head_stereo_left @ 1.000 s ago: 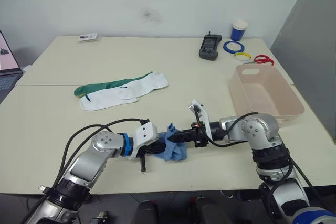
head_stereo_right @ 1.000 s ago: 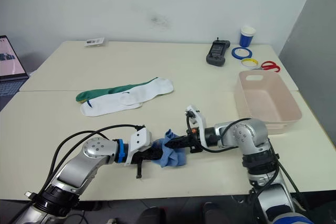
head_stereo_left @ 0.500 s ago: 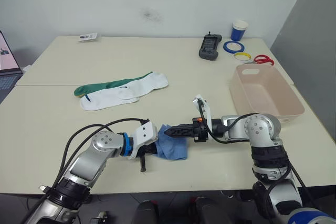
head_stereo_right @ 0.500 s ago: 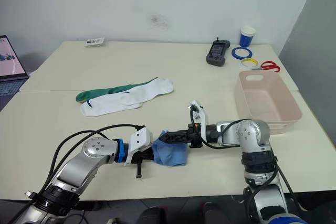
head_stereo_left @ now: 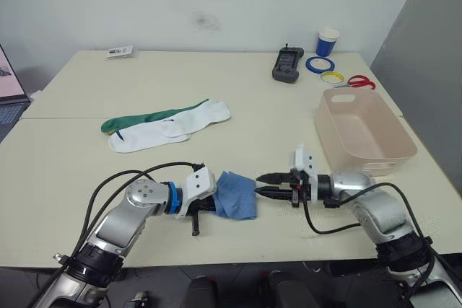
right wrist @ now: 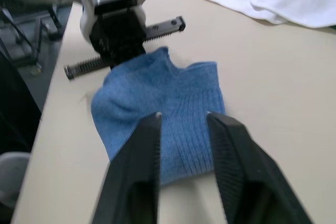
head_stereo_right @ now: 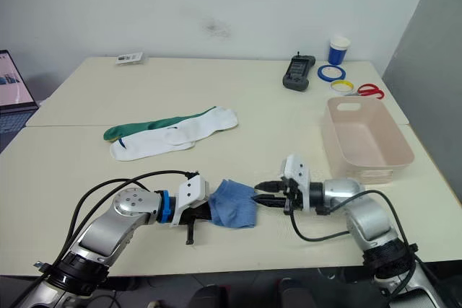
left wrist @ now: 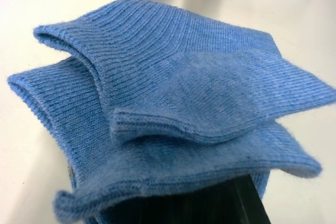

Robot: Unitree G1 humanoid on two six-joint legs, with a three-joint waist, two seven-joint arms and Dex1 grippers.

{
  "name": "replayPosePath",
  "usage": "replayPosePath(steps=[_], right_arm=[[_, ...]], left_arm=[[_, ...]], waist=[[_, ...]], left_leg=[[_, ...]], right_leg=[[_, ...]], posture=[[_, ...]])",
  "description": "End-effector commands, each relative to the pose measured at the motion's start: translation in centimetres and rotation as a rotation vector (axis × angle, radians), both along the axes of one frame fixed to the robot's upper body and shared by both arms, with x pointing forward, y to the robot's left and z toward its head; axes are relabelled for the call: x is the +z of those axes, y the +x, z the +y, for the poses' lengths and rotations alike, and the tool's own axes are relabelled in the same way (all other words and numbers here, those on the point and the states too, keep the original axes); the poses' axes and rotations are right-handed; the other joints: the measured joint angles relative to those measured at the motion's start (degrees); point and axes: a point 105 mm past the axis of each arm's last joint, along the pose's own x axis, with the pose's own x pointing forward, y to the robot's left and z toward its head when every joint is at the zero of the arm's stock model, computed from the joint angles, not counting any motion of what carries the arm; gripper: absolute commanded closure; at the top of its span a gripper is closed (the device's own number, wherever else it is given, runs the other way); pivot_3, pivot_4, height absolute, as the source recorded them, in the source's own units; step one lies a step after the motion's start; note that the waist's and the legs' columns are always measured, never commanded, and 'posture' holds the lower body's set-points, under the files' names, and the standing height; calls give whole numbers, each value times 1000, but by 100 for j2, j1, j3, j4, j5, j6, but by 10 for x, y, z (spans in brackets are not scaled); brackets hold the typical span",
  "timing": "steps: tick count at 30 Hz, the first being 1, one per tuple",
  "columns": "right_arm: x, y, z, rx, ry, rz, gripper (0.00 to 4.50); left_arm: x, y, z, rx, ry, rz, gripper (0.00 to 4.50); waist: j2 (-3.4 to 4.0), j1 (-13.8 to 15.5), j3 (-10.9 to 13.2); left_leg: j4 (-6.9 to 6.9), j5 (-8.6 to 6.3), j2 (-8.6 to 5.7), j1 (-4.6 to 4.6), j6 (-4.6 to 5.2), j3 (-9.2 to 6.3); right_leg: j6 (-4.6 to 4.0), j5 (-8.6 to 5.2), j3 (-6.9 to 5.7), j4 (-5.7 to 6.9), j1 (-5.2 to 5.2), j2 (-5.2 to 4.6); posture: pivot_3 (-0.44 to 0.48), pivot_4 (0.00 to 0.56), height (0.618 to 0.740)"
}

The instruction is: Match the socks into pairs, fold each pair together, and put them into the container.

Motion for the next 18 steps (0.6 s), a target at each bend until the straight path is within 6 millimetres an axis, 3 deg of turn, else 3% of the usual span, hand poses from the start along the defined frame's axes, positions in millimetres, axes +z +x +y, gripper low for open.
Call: replayPosePath(steps=[1, 10, 12, 18], right_arm=[[-7, 1, 7, 40, -22, -86, 4475], [-41, 3, 22, 57, -95, -65, 4475], [-43, 3, 26, 59, -96, -60, 4475], [-43, 7, 26, 55, -104, -57, 4475]], left_arm=[[-8, -1, 6, 5, 44, 24, 4500], [-5, 0, 5, -5, 38, 15, 4500], [5, 2, 3, -2, -13, 1, 4500], [53, 10, 30, 23, -75, -68, 4500]], waist=[[0, 6, 0], [0, 8, 0], [0, 8, 0], [0, 7, 0]], left_leg=[[0, 0, 0, 0, 0, -1], [1, 0, 3, 1, -1, 1], [1, 0, 3, 2, -1, 1], [0, 1, 11, 2, -1, -4]], right_leg=[[0, 0, -1, 0, 0, 1], [-1, 0, 1, 2, 0, 1], [-1, 1, 0, 3, 1, 1], [-2, 1, -4, 5, -1, 0]], posture=[[0, 150, 740], [0, 150, 740], [0, 150, 740], [0, 150, 740]])
